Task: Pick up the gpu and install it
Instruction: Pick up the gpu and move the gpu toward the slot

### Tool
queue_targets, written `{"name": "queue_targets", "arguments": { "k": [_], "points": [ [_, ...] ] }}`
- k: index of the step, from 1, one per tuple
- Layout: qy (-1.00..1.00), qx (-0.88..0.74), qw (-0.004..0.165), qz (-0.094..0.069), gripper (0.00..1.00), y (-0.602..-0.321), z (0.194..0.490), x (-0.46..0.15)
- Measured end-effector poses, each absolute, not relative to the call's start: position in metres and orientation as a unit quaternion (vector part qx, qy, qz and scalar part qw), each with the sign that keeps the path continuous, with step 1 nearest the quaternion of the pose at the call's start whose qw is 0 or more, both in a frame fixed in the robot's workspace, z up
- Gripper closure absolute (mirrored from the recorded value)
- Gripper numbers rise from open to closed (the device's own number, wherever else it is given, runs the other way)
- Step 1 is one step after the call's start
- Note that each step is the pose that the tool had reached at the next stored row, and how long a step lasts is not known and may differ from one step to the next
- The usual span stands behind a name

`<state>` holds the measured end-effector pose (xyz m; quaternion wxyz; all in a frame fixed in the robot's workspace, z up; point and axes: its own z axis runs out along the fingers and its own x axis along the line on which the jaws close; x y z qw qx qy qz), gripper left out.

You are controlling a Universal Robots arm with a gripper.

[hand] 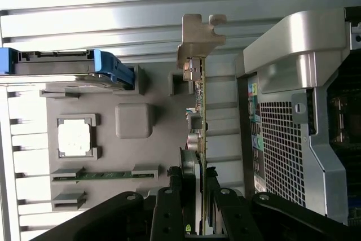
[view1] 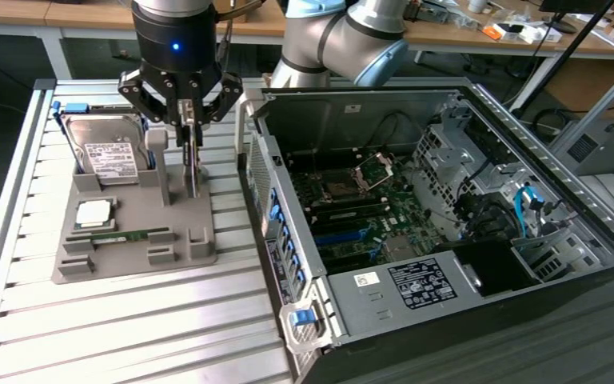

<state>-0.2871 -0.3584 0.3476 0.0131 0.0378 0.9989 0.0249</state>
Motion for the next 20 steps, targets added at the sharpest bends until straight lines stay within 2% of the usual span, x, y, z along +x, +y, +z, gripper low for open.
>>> {"name": "queue_targets", "arguments": {
  "k": [20],
  "points": [
    [0.999, 0.038, 0.013, 0.025, 0.73, -0.3584, 0.3518, -0.2871]
  ]
}}
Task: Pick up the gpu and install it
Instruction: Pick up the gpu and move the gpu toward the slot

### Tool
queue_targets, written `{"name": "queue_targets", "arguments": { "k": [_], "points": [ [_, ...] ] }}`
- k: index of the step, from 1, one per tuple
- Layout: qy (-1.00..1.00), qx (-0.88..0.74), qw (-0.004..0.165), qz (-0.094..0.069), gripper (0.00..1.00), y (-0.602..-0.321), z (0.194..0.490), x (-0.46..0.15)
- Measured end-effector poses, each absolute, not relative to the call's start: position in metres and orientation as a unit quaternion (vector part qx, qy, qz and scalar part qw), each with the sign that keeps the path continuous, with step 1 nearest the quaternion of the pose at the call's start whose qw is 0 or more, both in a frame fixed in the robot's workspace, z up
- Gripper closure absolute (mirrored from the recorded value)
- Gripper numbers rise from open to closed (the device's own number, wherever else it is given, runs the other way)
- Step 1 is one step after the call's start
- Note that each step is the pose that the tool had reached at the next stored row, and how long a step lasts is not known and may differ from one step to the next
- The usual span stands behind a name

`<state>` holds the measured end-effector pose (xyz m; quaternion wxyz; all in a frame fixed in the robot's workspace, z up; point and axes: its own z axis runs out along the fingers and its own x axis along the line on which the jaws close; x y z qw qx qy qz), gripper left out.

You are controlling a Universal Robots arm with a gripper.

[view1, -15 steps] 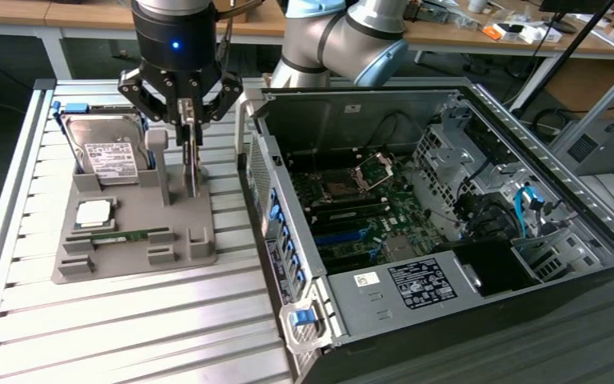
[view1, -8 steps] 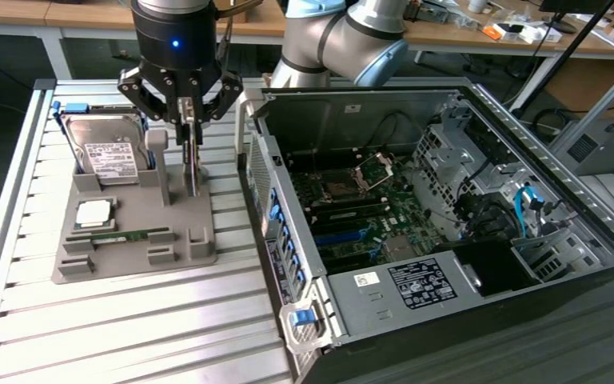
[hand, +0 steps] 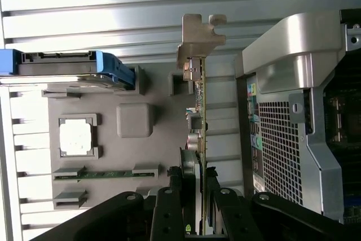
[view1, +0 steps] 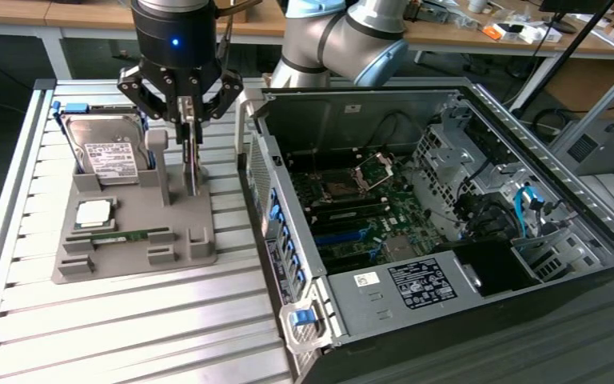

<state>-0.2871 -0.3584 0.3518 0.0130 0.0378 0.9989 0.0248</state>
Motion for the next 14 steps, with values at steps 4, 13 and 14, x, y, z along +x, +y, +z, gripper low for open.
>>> {"name": "queue_targets", "arguments": {
  "k": [4, 13, 14],
  "points": [
    [0.999, 0.038, 0.013, 0.025, 0.73, -0.3584, 0.3531, -0.2871],
    [0.999, 0.038, 0.013, 0.025, 0.73, -0.3584, 0.3549, -0.2871],
    [0.999, 0.038, 0.013, 0.025, 0.73, -0.3583, 0.3551, -0.2871]
  ]
}}
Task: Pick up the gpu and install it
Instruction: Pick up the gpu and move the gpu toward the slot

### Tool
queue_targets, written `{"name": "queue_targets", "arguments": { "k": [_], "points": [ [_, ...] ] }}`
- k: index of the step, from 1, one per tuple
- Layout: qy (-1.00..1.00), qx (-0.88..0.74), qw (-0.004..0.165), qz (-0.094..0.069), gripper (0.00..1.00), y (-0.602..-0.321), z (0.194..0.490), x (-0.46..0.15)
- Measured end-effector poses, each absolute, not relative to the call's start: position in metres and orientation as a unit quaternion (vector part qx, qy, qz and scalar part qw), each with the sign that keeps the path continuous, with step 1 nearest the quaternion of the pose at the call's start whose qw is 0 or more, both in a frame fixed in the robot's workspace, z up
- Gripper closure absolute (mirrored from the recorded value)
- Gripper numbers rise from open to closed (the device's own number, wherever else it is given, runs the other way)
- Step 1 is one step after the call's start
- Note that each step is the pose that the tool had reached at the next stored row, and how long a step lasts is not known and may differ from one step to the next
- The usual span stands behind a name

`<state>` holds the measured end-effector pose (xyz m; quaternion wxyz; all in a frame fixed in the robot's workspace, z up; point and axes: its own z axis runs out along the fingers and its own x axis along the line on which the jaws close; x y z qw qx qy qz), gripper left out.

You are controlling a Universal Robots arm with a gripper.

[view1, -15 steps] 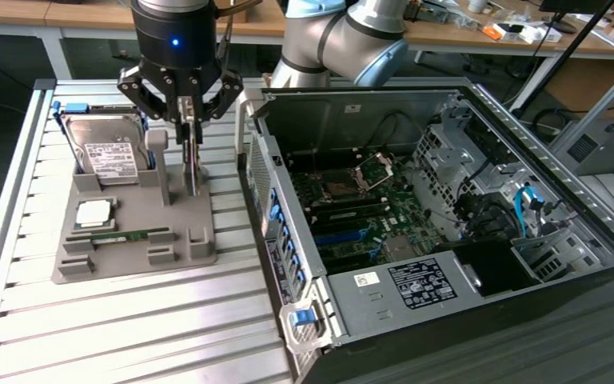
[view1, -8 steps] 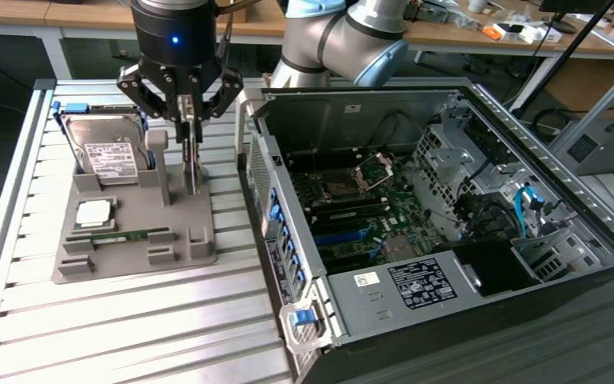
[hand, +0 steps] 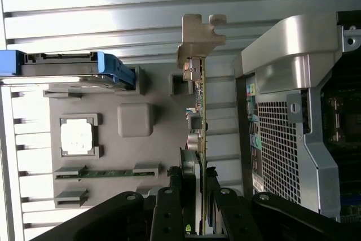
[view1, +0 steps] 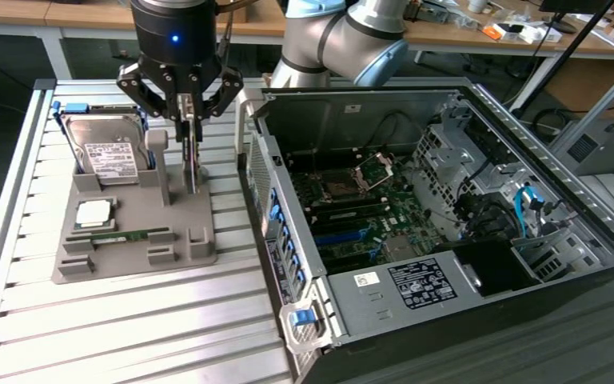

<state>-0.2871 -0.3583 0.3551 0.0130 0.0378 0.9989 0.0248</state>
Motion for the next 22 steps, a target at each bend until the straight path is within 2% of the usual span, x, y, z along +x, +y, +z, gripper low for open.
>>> {"name": "queue_targets", "arguments": {
  "k": [22],
  "points": [
    [0.999, 0.038, 0.013, 0.025, 0.73, -0.3584, 0.3614, -0.2871]
  ]
}}
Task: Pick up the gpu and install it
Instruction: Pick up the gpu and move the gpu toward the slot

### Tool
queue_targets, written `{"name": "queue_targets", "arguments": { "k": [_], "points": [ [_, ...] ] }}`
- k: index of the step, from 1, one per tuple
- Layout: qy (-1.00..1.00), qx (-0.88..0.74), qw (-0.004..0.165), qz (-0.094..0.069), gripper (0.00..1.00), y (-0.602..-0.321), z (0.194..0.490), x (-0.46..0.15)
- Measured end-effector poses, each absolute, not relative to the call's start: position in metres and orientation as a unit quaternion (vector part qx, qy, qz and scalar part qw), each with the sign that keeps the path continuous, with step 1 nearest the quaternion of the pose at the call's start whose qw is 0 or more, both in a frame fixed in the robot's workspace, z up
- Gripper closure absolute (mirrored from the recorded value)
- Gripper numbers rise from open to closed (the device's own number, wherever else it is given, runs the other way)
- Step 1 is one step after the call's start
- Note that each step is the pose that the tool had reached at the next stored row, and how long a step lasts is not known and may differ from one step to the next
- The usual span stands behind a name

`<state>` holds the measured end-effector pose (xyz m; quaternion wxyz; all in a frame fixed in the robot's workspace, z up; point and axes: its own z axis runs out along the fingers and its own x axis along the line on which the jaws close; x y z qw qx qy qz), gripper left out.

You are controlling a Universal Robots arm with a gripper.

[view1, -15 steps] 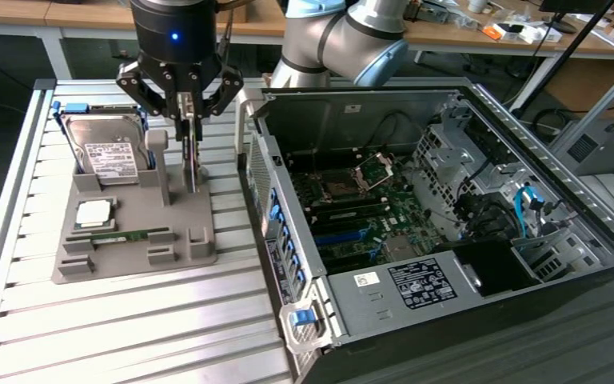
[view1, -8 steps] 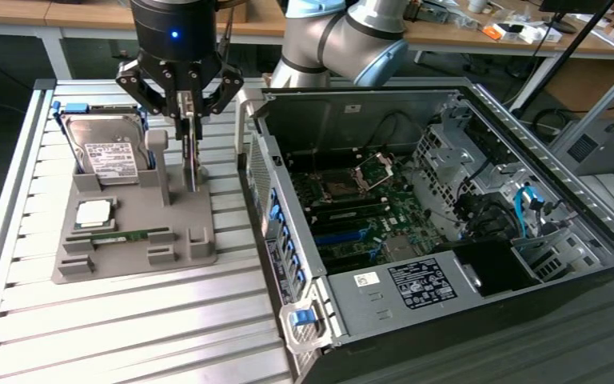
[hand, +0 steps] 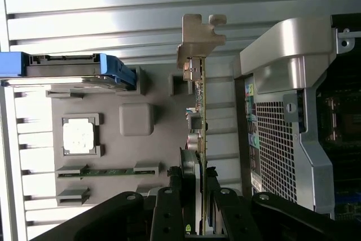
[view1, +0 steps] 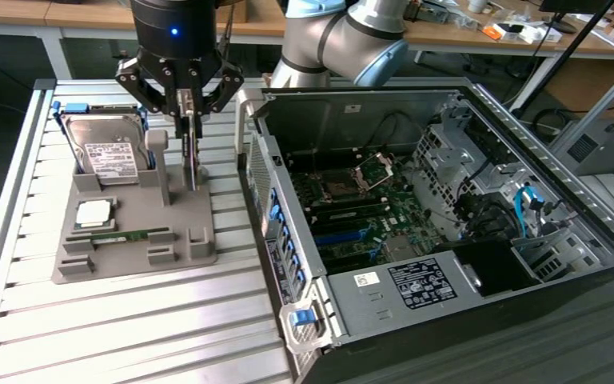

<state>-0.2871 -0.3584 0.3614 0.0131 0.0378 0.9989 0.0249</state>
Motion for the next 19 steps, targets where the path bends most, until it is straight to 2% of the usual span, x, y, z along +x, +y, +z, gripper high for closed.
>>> {"name": "queue_targets", "arguments": {
  "k": [19],
  "points": [
    [0.999, 0.038, 0.013, 0.025, 0.73, -0.3583, 0.3655, -0.2871]
  ]
}}
